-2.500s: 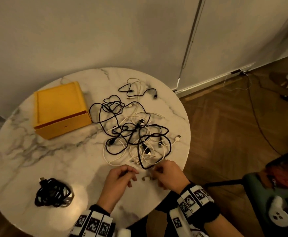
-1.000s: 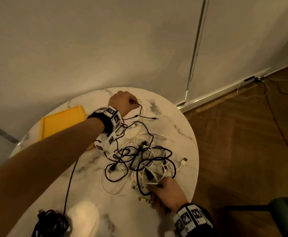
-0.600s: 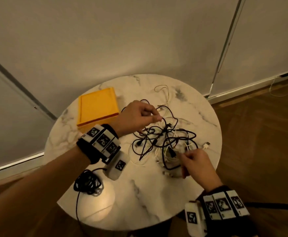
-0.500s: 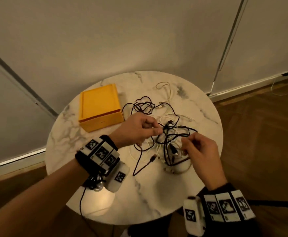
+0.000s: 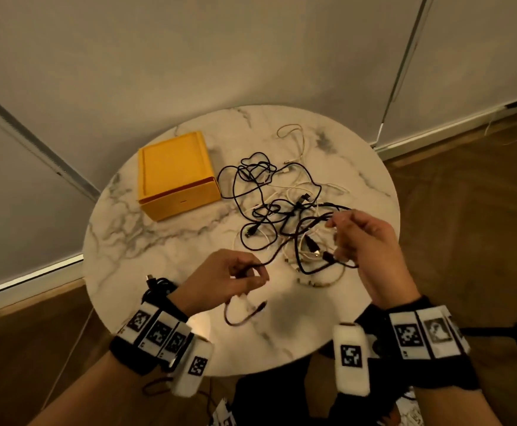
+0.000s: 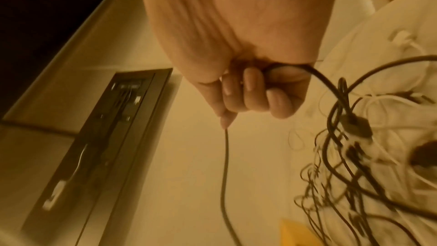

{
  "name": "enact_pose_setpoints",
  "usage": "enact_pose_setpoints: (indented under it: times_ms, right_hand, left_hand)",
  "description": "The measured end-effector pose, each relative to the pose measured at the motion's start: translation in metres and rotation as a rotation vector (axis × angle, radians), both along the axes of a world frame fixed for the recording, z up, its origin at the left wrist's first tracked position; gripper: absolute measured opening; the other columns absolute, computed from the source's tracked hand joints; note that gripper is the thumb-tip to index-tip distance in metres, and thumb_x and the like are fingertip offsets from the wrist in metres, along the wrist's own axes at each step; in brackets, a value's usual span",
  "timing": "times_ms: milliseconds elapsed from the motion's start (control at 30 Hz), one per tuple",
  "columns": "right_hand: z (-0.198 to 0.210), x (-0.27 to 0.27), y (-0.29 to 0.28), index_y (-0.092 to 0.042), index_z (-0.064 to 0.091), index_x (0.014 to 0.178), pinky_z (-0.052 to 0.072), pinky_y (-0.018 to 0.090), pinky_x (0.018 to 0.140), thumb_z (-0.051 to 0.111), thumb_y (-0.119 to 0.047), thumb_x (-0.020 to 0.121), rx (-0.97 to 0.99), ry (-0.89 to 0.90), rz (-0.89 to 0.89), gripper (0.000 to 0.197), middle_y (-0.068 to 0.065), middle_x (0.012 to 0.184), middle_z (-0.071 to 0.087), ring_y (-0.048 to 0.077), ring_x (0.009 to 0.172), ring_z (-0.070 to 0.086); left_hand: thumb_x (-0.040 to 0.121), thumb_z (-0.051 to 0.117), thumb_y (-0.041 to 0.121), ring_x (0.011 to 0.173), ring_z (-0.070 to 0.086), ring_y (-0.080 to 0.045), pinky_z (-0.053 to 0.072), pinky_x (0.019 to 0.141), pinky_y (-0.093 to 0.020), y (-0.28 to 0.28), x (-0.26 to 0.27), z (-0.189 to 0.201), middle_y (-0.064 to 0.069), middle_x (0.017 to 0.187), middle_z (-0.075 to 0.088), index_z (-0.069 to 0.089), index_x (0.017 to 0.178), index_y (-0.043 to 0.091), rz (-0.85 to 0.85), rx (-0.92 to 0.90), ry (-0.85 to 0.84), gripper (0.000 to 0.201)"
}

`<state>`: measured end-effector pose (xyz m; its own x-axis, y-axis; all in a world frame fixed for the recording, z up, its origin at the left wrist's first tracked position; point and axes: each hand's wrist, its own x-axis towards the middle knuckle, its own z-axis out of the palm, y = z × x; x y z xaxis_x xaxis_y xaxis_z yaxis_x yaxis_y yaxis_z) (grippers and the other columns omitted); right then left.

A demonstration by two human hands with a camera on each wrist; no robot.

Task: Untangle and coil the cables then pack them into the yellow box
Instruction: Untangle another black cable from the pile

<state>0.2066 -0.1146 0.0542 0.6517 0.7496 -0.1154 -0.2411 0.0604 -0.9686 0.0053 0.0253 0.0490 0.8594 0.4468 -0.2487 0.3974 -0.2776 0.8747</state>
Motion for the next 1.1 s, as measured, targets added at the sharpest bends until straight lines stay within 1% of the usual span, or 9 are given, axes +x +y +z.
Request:
enact_pose_setpoints:
  times_ms: [233,333,467,600,700,800,933,1033,1100]
  right_hand:
    - [-0.037,0.036,-0.020,-0.008,0.070,0.079,0.021,0.021,0.041,0.054,-0.011,0.096,-0.194,-0.142,-0.055,0.024,-0.009,0.045,0.037,0.010,0.044,0.026]
    - [-0.051,0.044,-0.035,-0.009,0.071,0.081,0.030,0.017,0.042,0.054,-0.013,0.097,-0.290,-0.172,-0.136,0.024,-0.003,0.051,0.042,0.011,0.048,0.033]
    - [-0.057,0.047,-0.046,-0.011,0.071,0.075,0.043,0.020,0.050,0.055,-0.012,0.097,-0.468,-0.293,0.001,0.026,0.008,0.056,0.054,0.017,0.052,0.046]
    - [-0.043,0.036,-0.046,-0.018,0.072,0.091,0.051,0.029,0.073,0.064,-0.019,0.090,-0.643,-0.542,0.148,0.008,0.002,0.081,0.072,0.019,0.080,0.067]
    - [-0.017,0.018,-0.037,-0.018,0.066,0.117,0.043,0.025,0.083,0.067,-0.021,0.088,-0.547,-0.779,0.065,0.029,-0.002,0.106,0.066,0.013,0.097,0.061]
    - [0.012,-0.009,-0.019,-0.023,0.066,0.117,0.039,0.011,0.086,0.068,-0.022,0.087,-0.300,-0.840,0.096,0.030,-0.008,0.109,0.063,0.002,0.099,0.056]
    - [0.013,-0.036,0.004,-0.024,0.059,0.128,0.038,0.023,0.102,0.068,-0.025,0.088,-0.213,-0.858,0.272,0.041,-0.009,0.125,0.057,0.004,0.117,0.051]
    - [0.003,-0.048,0.016,-0.024,0.057,0.131,0.034,0.020,0.105,0.065,-0.022,0.089,-0.192,-0.900,0.314,0.043,-0.010,0.130,0.055,0.004,0.122,0.048]
    - [-0.003,-0.050,0.020,-0.023,0.064,0.119,0.035,0.010,0.096,0.068,-0.019,0.087,-0.176,-0.880,0.288,0.032,-0.011,0.116,0.060,0.000,0.109,0.052]
  left_hand:
    - [0.082,0.071,0.018,0.059,0.056,-0.011,0.046,0.065,-0.021,-0.002,-0.023,-0.013,-0.002,0.060,0.061,0.073,0.067,0.018,0.231,-0.315,-0.229,0.015]
    - [0.073,0.076,0.033,0.061,0.054,-0.012,0.050,0.081,-0.030,-0.004,-0.028,-0.019,0.000,0.058,0.054,0.075,0.086,0.015,0.198,-0.591,-0.291,0.022]
    - [0.079,0.062,0.011,0.074,0.064,-0.015,0.048,0.096,-0.038,-0.008,-0.032,-0.023,-0.002,0.071,0.066,0.070,0.114,0.010,0.161,-0.764,-0.400,0.036]
    - [0.078,0.069,0.012,0.077,0.067,-0.018,0.053,0.089,-0.038,-0.009,-0.026,-0.019,-0.005,0.076,0.069,0.068,0.118,0.011,0.179,-0.767,-0.440,0.040]
    - [0.072,0.082,0.025,0.075,0.065,-0.017,0.054,0.083,-0.033,-0.010,-0.017,-0.012,-0.005,0.076,0.068,0.068,0.118,0.008,0.211,-0.778,-0.452,0.051]
    - [0.072,0.081,0.028,0.071,0.063,-0.014,0.054,0.076,-0.030,-0.012,-0.007,-0.009,-0.003,0.075,0.066,0.068,0.116,0.008,0.244,-0.756,-0.471,0.050]
    - [0.061,0.087,0.039,0.057,0.050,-0.008,0.044,0.052,-0.021,-0.016,0.004,-0.009,0.000,0.064,0.056,0.075,0.098,0.011,0.434,-0.713,-0.494,0.048]
    - [0.077,0.076,0.030,0.053,0.045,-0.007,0.037,0.046,-0.018,-0.024,0.008,-0.006,0.002,0.060,0.052,0.075,0.086,0.013,0.481,-0.735,-0.499,0.019]
    - [0.087,0.061,0.023,0.050,0.042,-0.007,0.034,0.043,-0.017,-0.030,0.008,-0.005,0.002,0.057,0.049,0.072,0.074,0.014,0.512,-0.769,-0.473,0.019]
